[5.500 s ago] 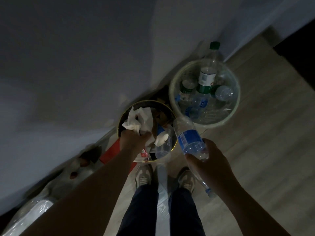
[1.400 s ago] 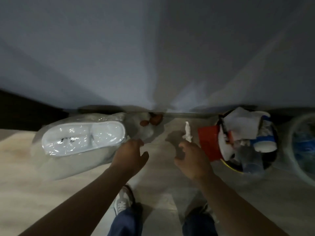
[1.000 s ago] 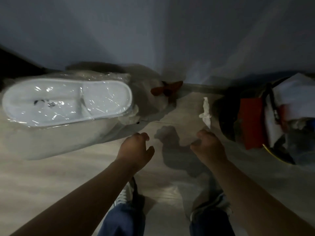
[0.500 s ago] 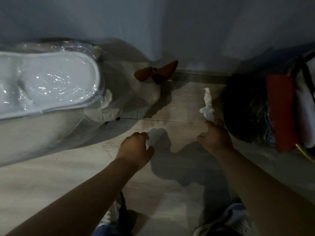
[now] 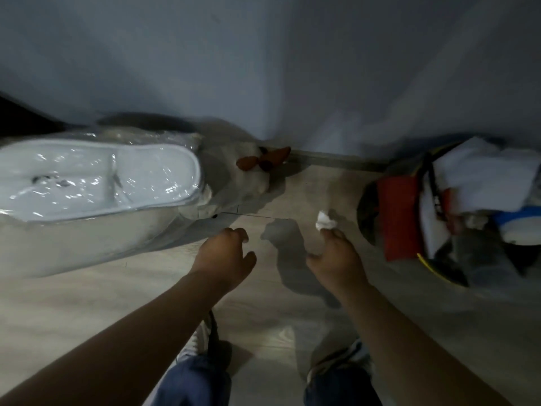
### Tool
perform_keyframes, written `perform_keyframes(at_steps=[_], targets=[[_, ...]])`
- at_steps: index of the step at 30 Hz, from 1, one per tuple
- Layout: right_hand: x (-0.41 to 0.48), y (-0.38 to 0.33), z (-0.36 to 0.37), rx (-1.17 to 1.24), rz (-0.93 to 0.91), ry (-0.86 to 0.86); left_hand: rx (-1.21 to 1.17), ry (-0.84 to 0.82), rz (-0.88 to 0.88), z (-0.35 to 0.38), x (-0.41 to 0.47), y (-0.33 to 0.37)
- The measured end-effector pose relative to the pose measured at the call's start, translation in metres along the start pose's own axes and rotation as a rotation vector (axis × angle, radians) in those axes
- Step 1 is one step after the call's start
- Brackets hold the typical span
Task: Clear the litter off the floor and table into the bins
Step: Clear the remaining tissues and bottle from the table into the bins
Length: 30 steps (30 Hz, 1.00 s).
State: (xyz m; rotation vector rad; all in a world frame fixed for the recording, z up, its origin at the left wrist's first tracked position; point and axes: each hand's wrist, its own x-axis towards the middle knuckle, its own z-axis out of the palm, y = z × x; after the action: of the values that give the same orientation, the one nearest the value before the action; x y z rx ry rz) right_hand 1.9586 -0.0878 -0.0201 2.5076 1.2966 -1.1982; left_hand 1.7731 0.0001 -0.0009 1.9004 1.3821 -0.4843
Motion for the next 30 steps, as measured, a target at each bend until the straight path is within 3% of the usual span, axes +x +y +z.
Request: perform_keyframes(at_steps=[7, 14, 21, 30], targets=[[-0.085, -0.053, -0.074, 0.049, -0.061, -0.085, -0.063, 0.071, -0.032, -0.088, -0.066, 0.038], [-0.149, -0.072, -0.177, 0.115, -0.113, 0.036, -0.032, 0.134, 0.004, -0.165, -0.121, 0.094], [-0.177, -0.025, -0.258, 0.159, 0.005, 0.161, 0.010, 0.149, 0.095, -0.202, -0.138, 0.174], [-0.152, 0.062, -0.294, 0.011, 0.082, 0.240, 0.061, 0.102, 0.201, -0.167, -0.117, 0.242]])
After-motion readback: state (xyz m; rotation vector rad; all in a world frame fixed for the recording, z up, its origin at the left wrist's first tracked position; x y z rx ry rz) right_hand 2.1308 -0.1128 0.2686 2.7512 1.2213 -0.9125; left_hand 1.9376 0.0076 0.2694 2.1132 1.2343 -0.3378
